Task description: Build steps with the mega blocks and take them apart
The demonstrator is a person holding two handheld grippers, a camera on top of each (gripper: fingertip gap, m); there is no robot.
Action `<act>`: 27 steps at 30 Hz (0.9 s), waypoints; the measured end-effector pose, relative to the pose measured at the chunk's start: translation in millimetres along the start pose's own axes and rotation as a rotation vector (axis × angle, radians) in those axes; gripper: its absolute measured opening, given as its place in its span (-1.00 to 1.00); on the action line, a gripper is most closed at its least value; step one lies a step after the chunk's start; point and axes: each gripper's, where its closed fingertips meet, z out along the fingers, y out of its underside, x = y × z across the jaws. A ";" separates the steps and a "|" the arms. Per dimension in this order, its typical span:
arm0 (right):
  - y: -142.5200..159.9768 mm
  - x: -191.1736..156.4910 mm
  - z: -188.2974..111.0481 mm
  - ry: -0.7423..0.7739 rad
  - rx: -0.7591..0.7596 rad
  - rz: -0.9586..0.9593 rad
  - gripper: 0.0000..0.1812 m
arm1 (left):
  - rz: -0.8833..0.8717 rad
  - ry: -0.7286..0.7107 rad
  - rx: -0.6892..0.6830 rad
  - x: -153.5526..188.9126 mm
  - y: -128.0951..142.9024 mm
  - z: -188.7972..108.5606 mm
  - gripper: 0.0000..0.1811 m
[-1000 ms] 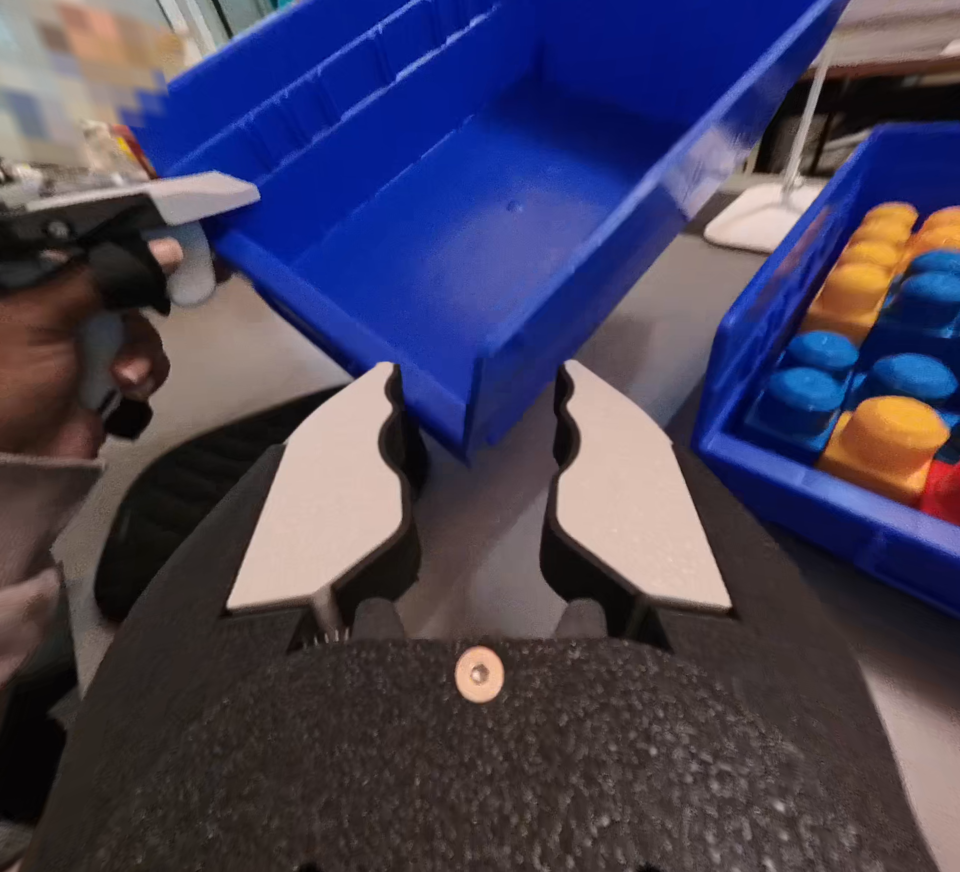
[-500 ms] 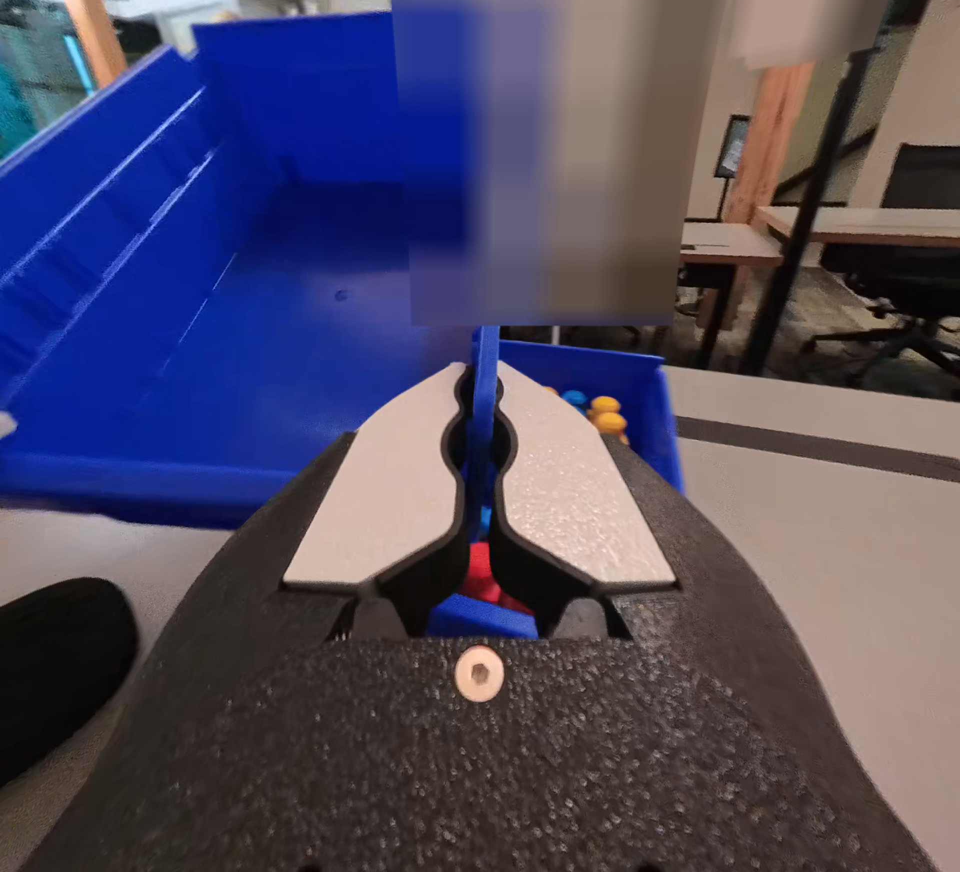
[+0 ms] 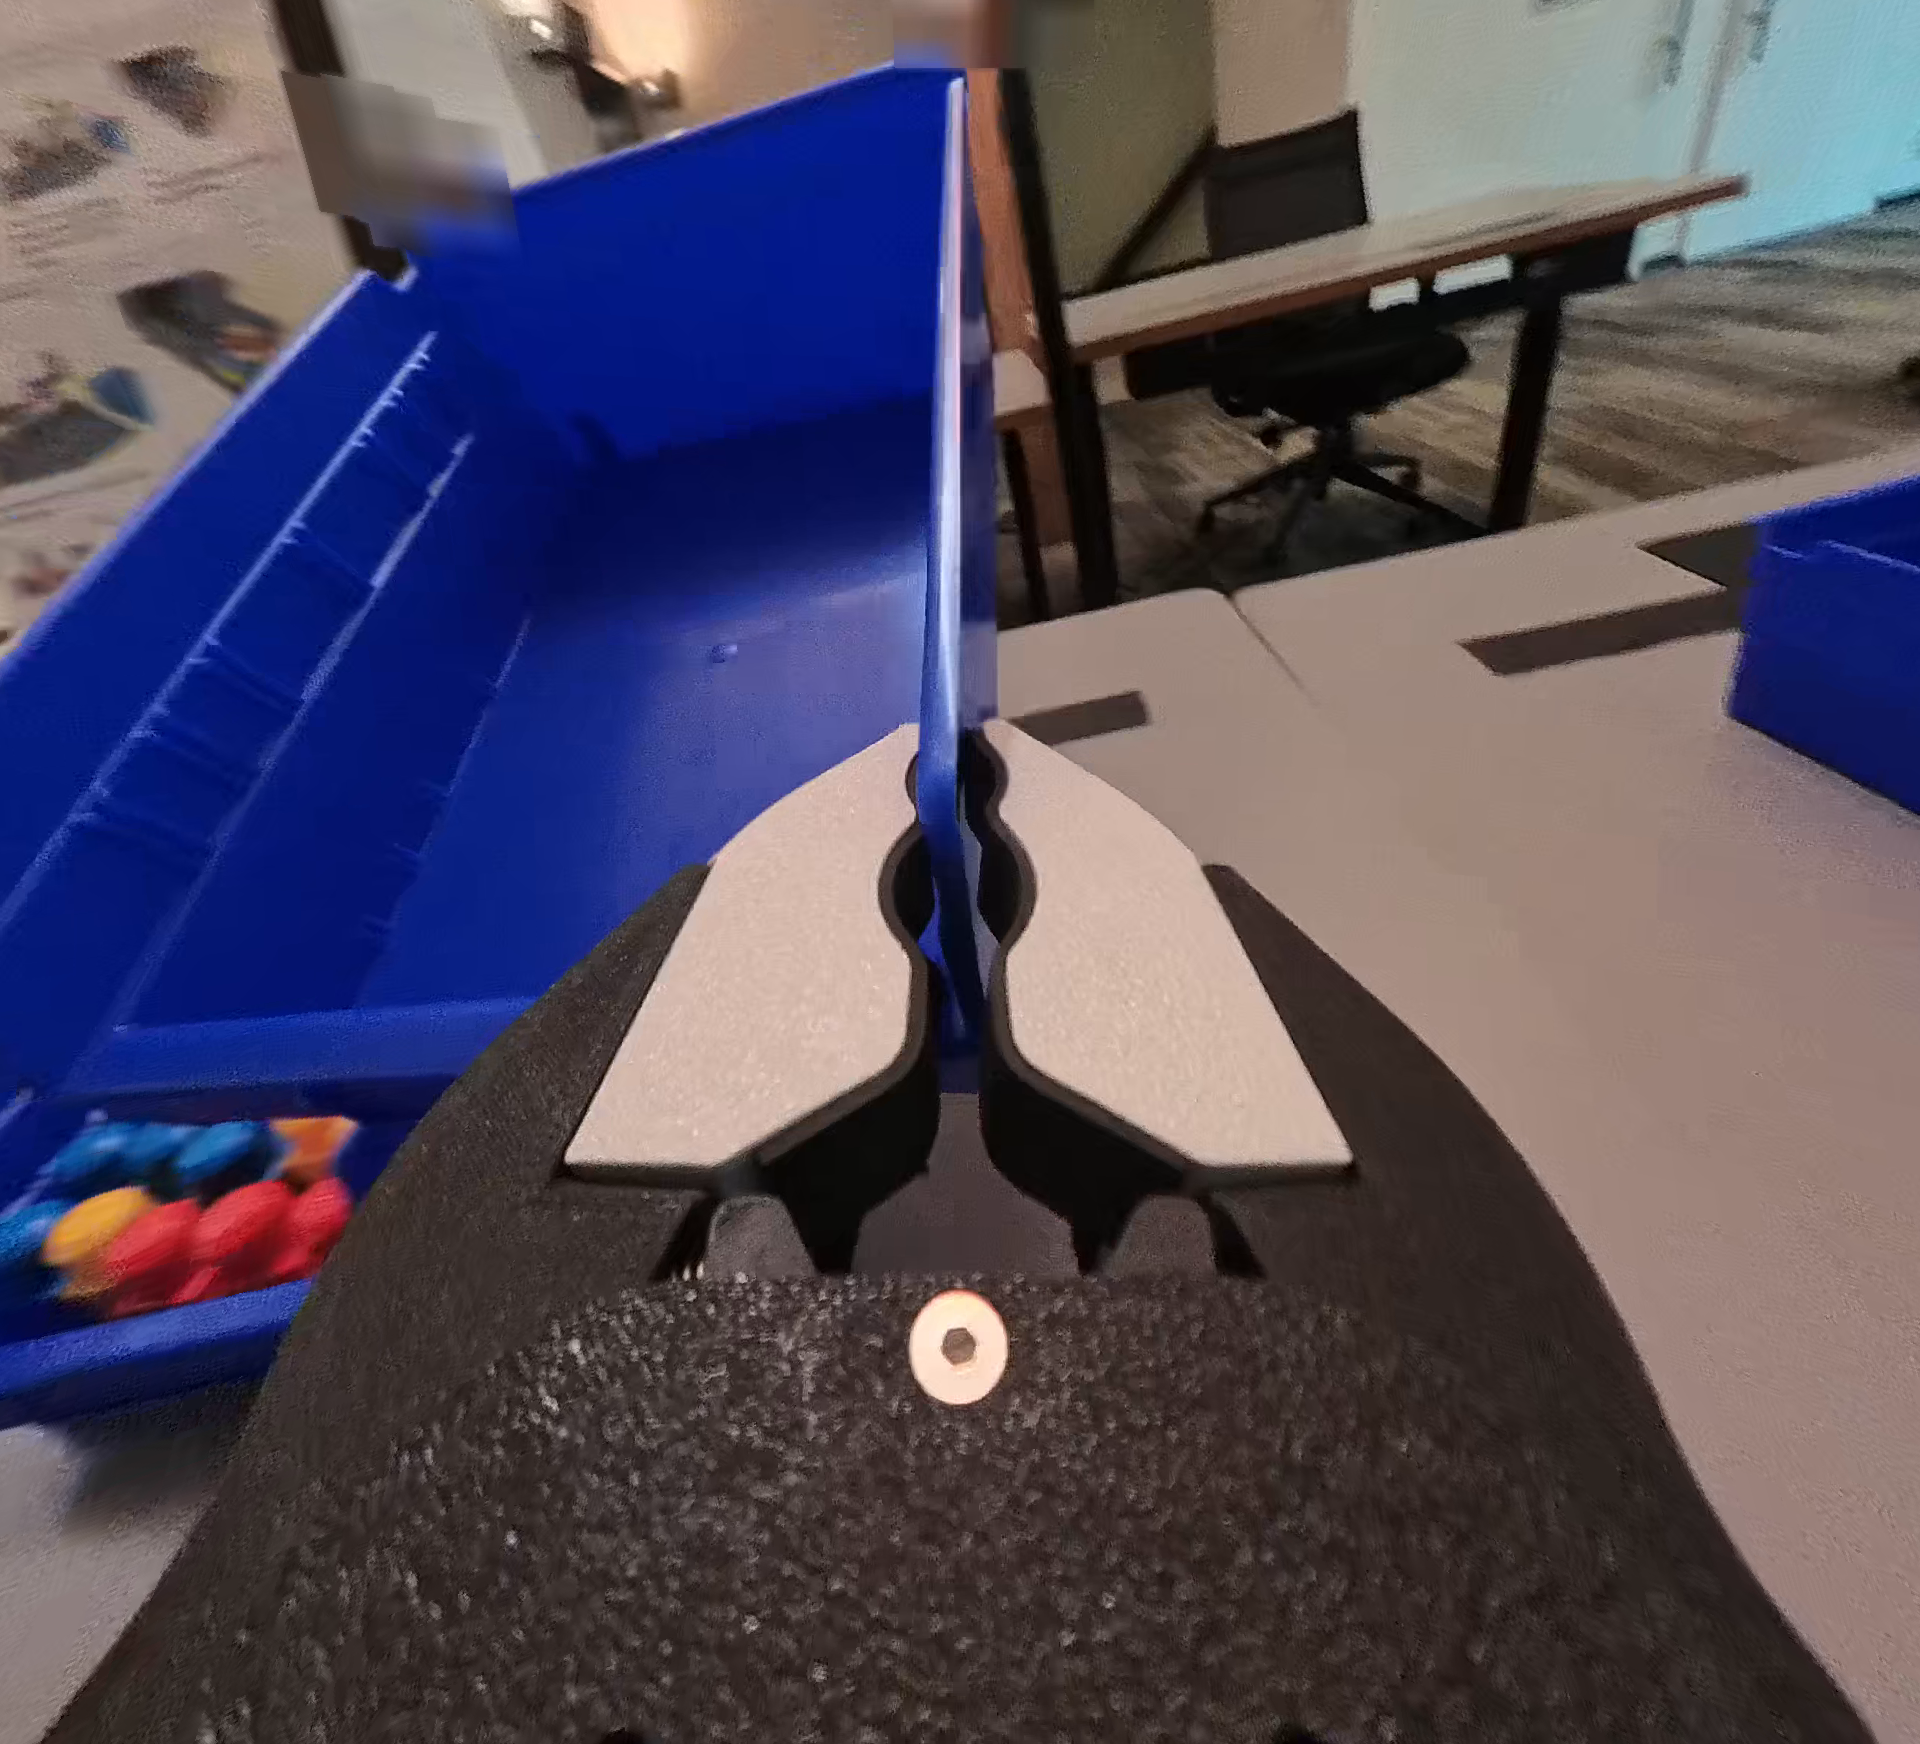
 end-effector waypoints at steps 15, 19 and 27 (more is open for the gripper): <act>107.3 119.9 65.0 0.172 -0.339 0.063 -0.97 | -0.081 -0.087 -0.110 -40.6 50.9 5.3 -0.52; 113.1 119.3 72.8 0.182 -0.340 0.078 -0.93 | -0.095 -0.092 -0.122 -44.7 60.0 6.3 -0.52; 87.4 12.2 15.0 -0.034 -0.226 -0.112 -0.46 | -0.111 -0.065 -0.146 -41.9 72.6 11.9 -0.50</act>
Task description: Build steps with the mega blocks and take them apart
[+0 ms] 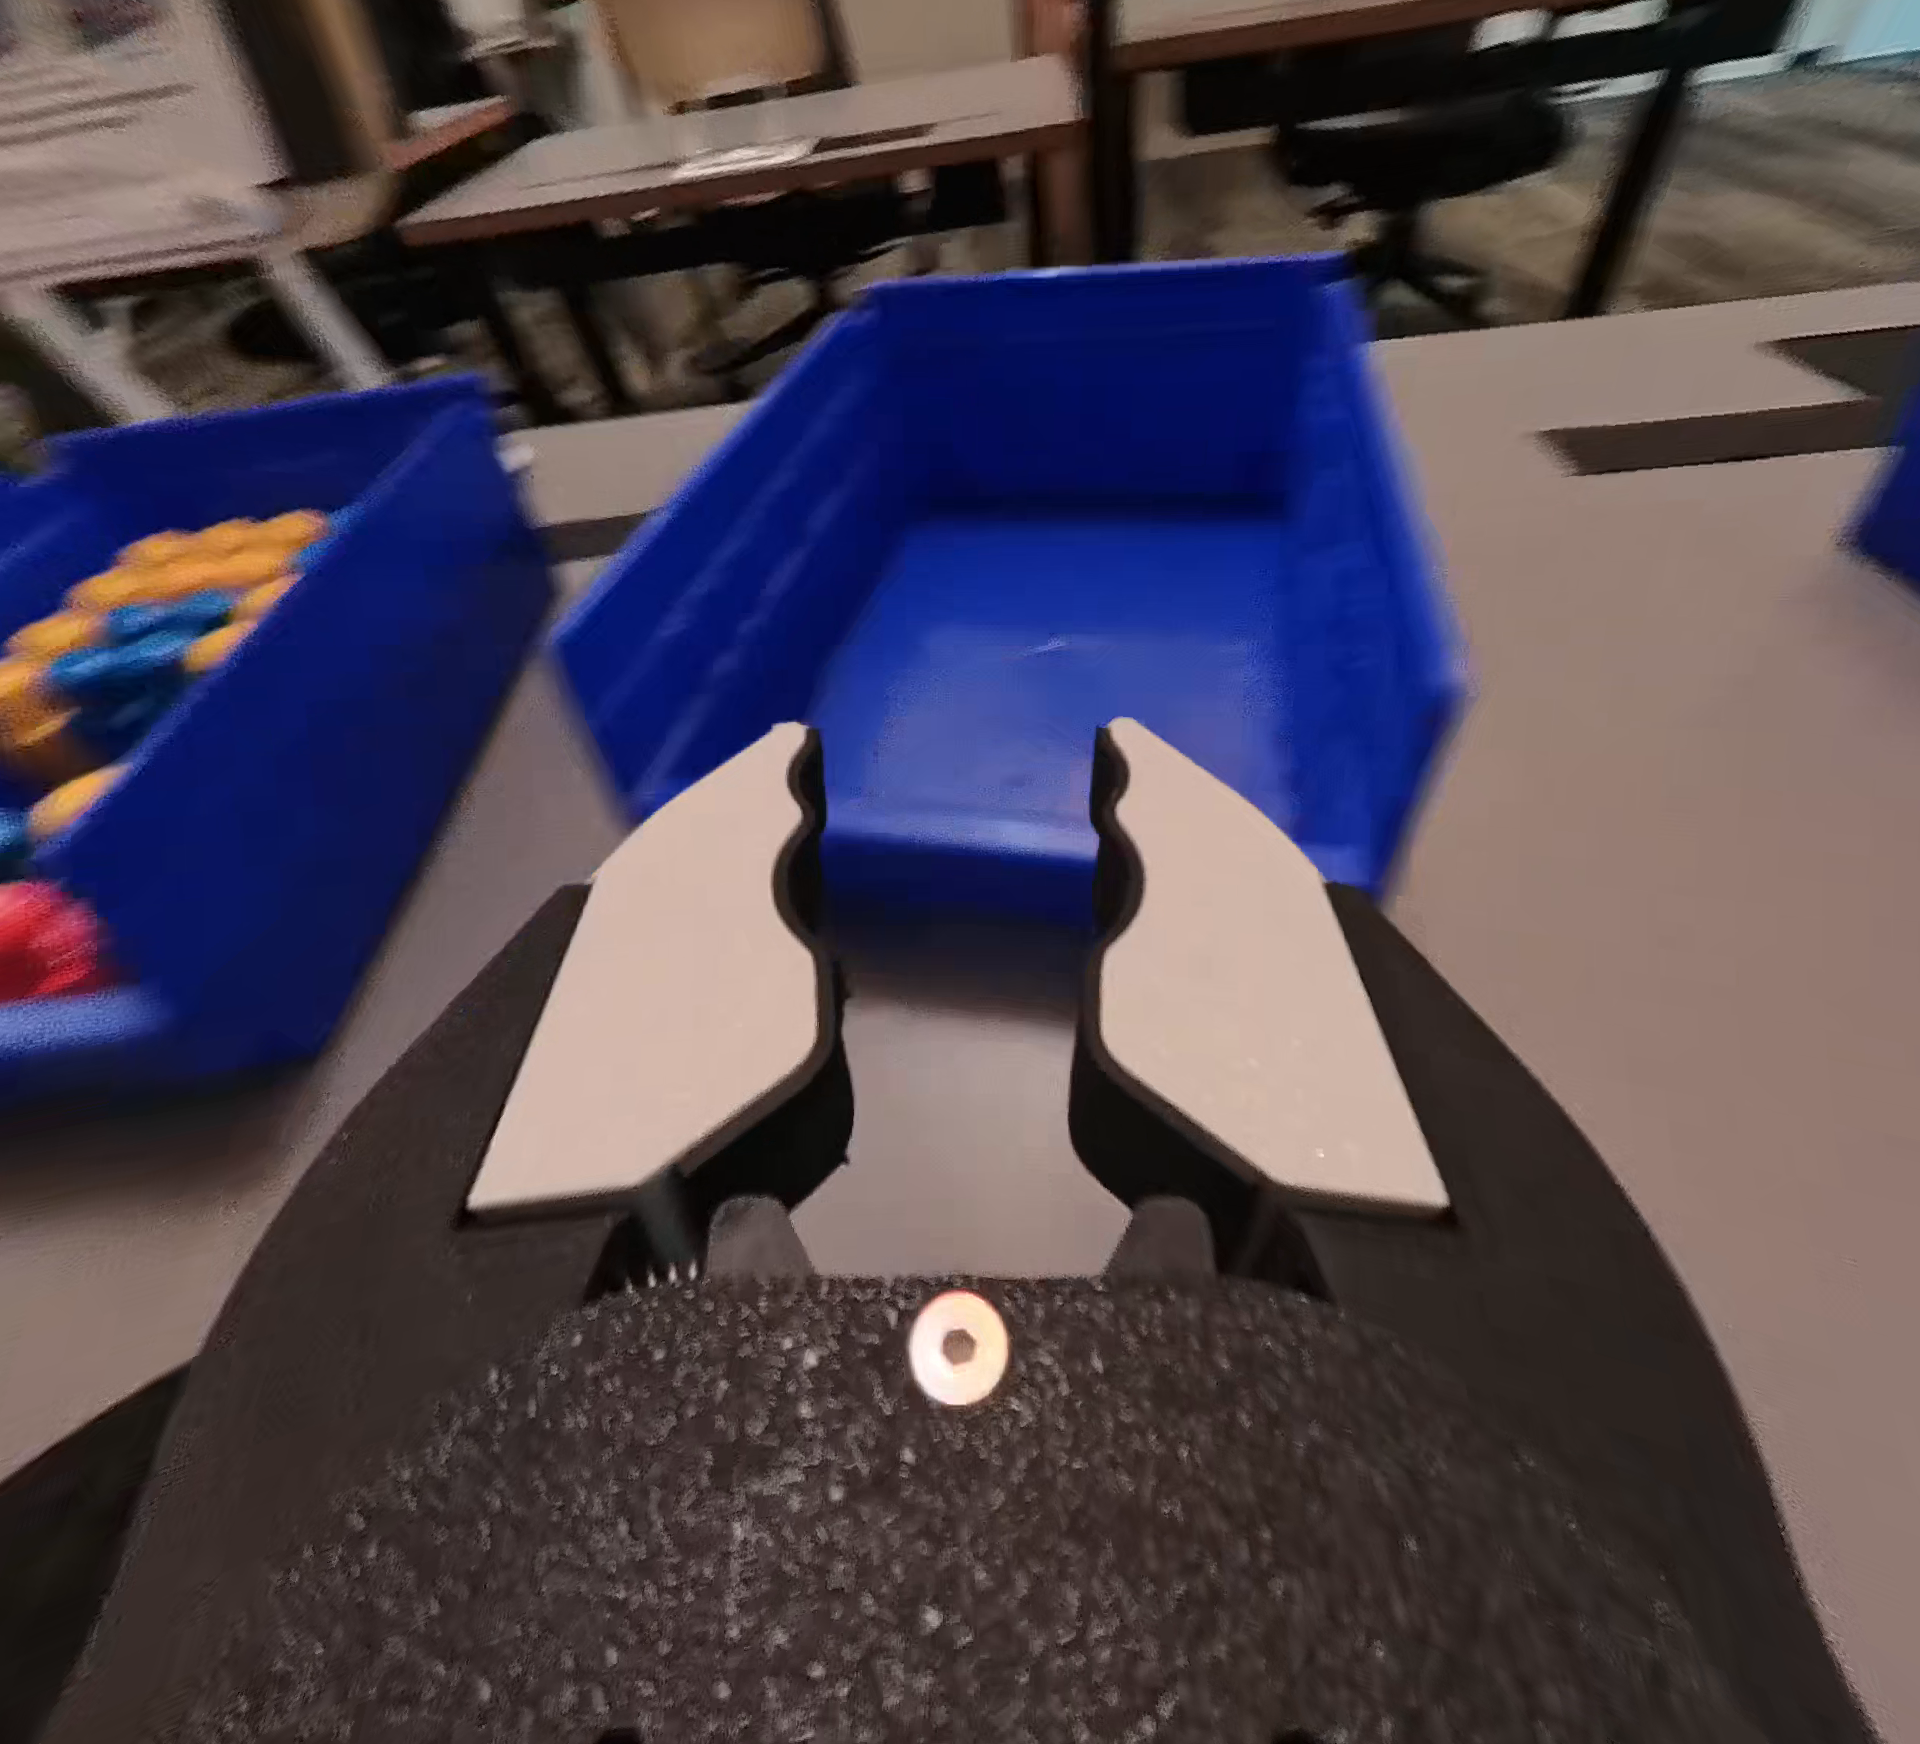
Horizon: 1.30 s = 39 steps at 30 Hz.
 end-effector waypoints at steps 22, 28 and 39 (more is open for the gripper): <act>40.3 -151.4 -15.9 -0.335 0.027 -0.067 -0.44 | -0.048 -0.125 -0.212 -29.1 19.0 94.7 -0.95; 36.9 -150.4 -19.8 -0.351 0.061 -0.042 -0.45 | -0.099 -0.121 -0.180 -53.2 4.3 70.4 -0.96; 35.5 -148.5 -21.5 -0.367 0.072 -0.006 -0.46 | -0.210 -0.305 -0.091 -163.5 -17.8 -15.6 -0.95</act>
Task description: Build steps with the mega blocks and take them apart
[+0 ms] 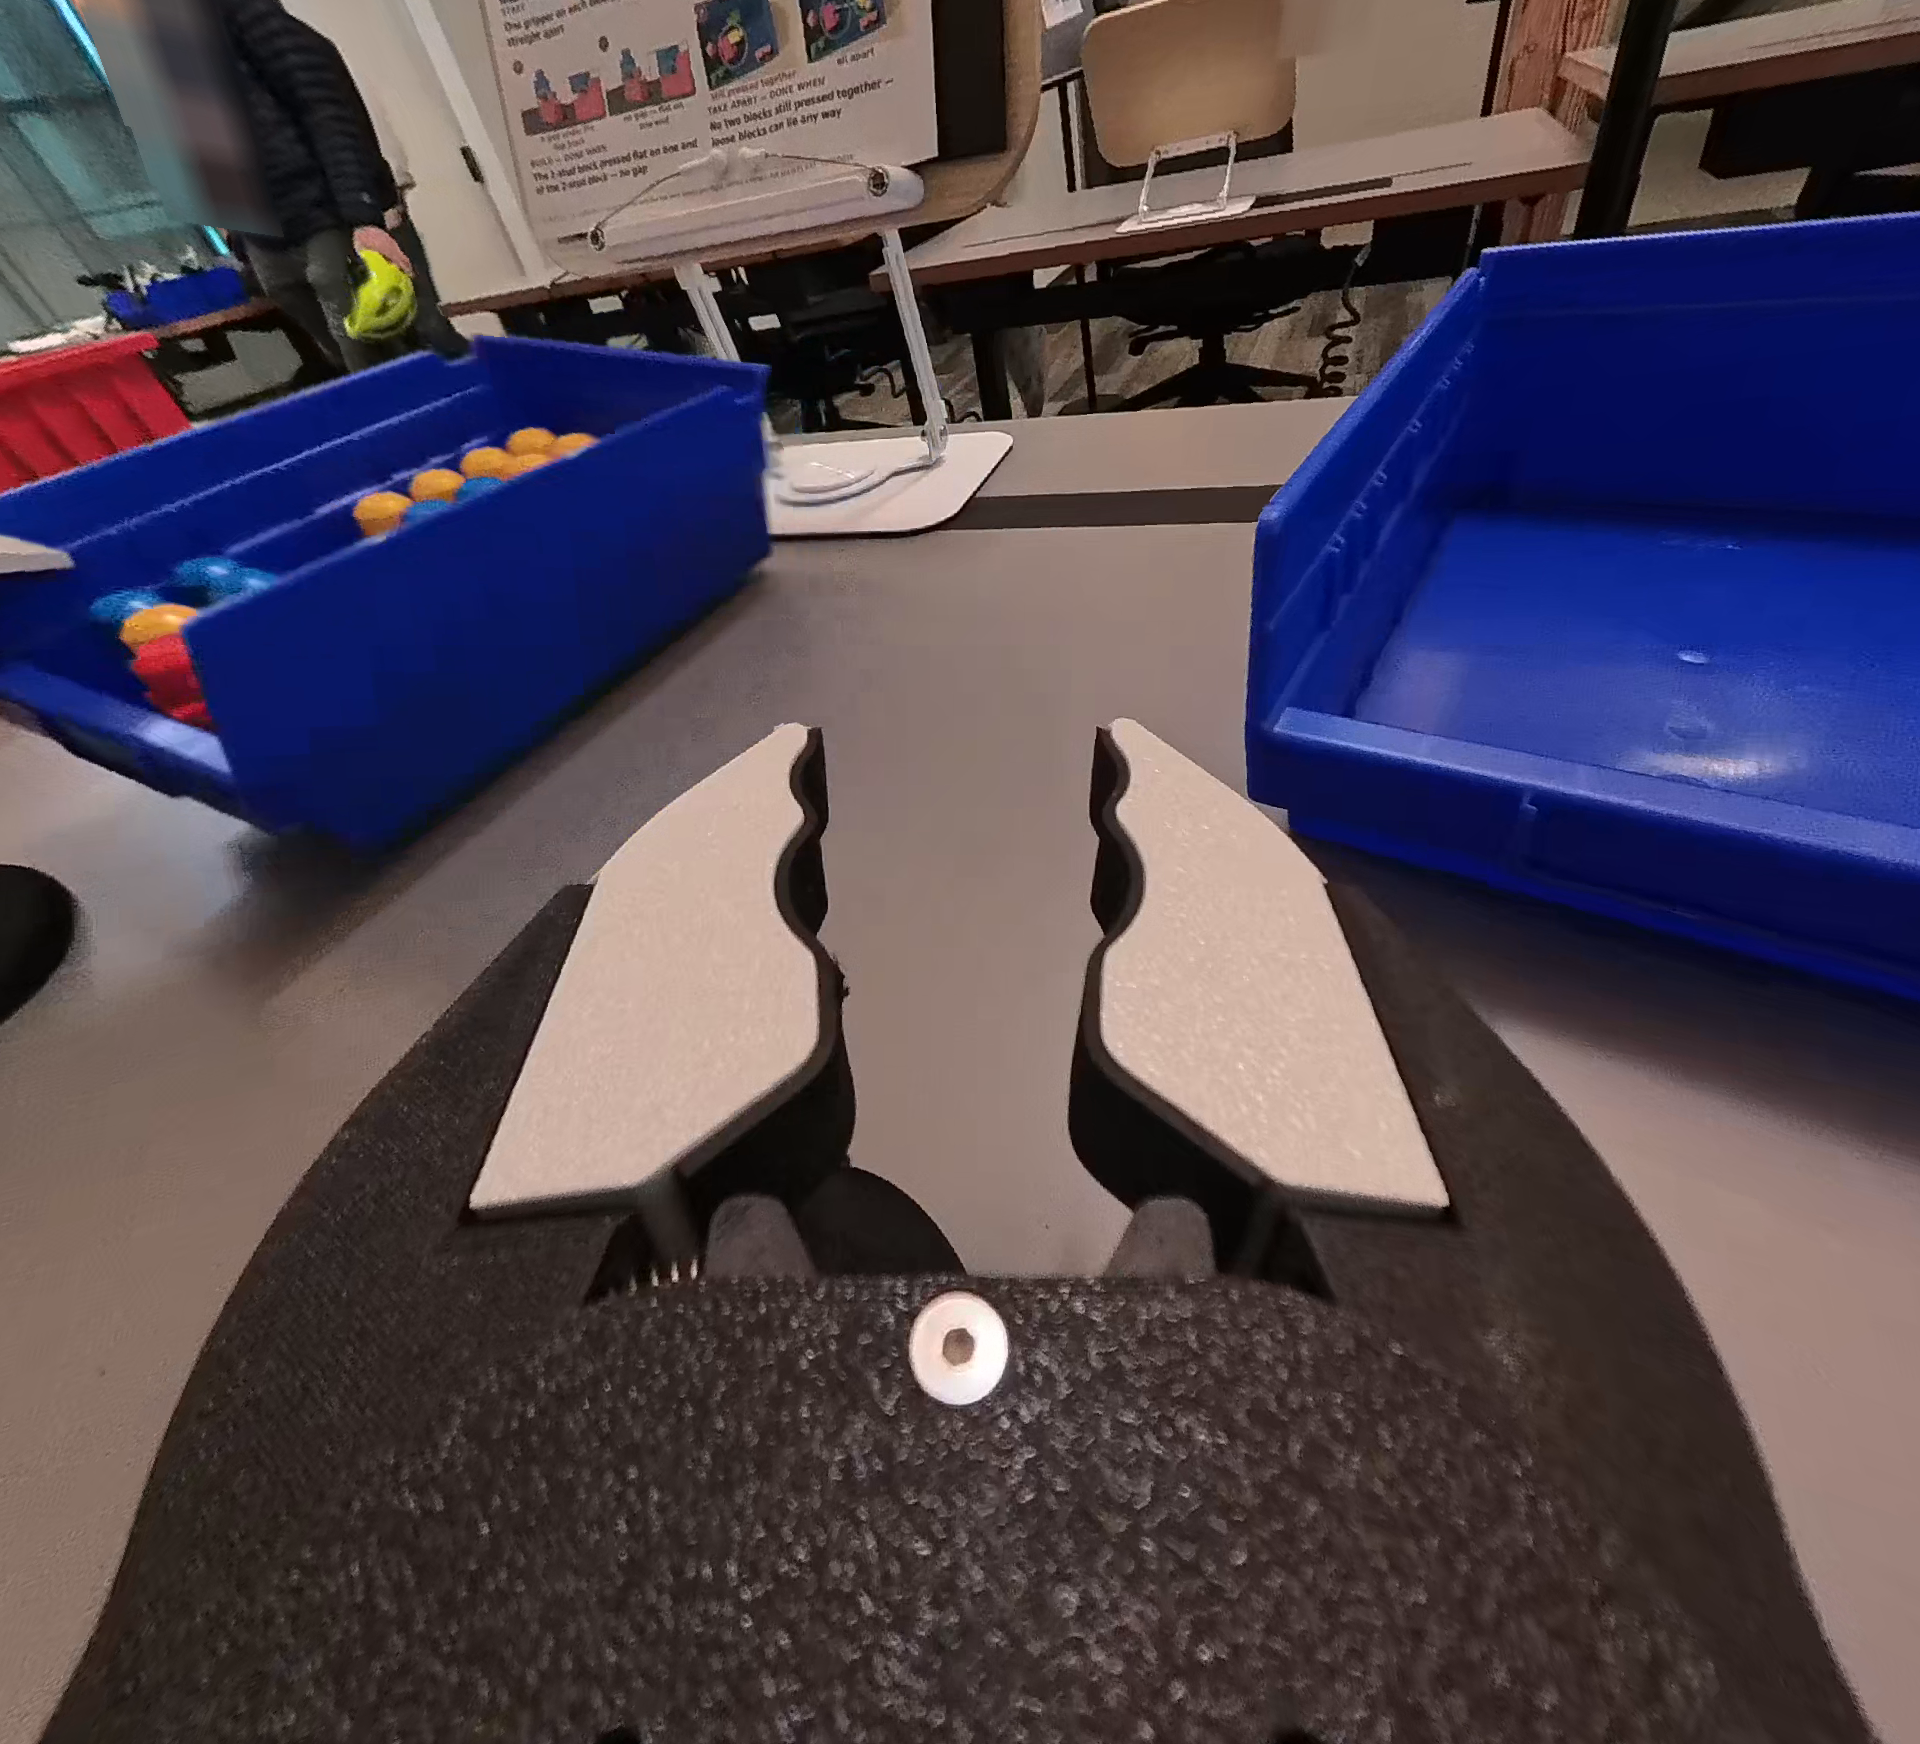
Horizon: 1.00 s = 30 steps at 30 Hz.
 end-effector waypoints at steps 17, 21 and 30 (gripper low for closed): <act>-0.7 2.1 -0.8 0.009 0.008 0.008 -0.47 | -0.253 -0.409 0.145 -212.4 -19.9 -26.5 -0.94; 1.3 2.3 1.0 0.015 -0.008 0.001 -0.48 | -0.245 -0.471 0.184 -221.0 -11.1 -24.8 -0.95; -1.8 4.7 -0.4 0.042 0.005 -0.013 -0.48 | -0.277 -0.411 0.225 -209.1 -11.2 -17.2 -0.70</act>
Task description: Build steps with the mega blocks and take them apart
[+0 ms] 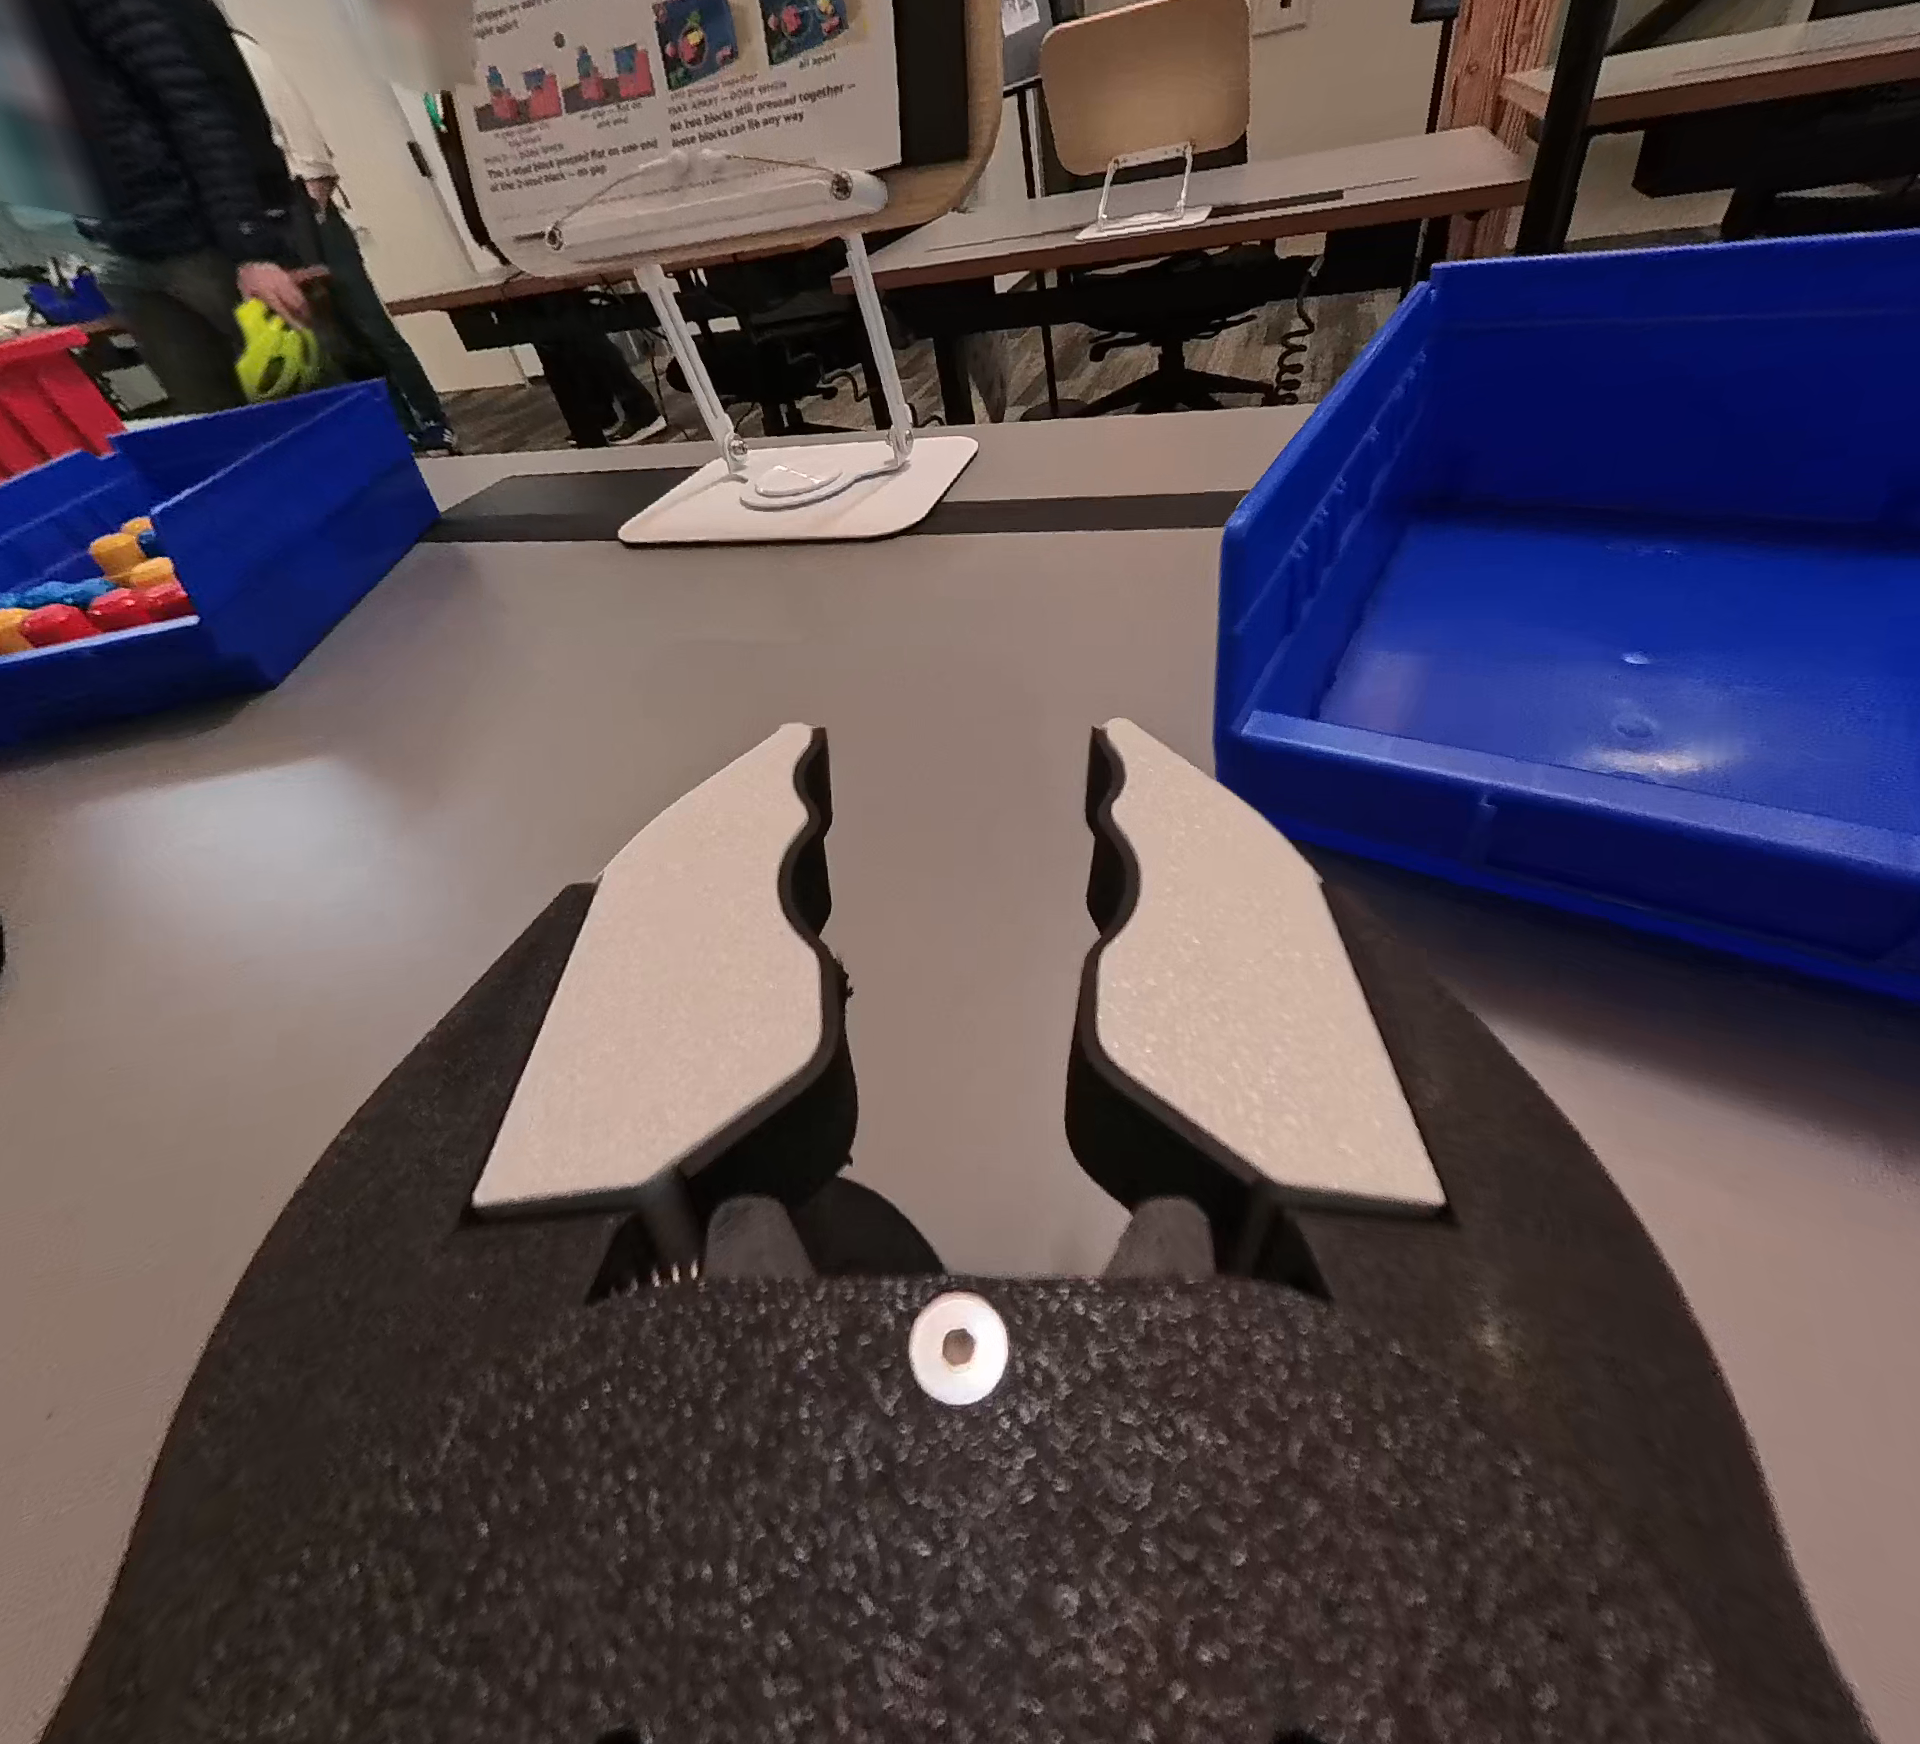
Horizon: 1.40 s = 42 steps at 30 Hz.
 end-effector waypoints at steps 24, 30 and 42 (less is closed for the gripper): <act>-10.9 256.0 -14.3 0.622 -0.248 -0.059 -0.93 | 0.463 0.238 0.197 122.6 -23.3 -59.2 -0.72; -5.0 212.2 -2.6 0.627 -0.270 -0.095 -0.96 | 0.480 0.262 0.180 128.6 -16.3 -56.6 -0.73; -0.5 171.4 17.4 0.625 -0.264 -0.194 -0.90 | 0.487 0.085 0.234 76.8 -39.4 -60.9 -0.54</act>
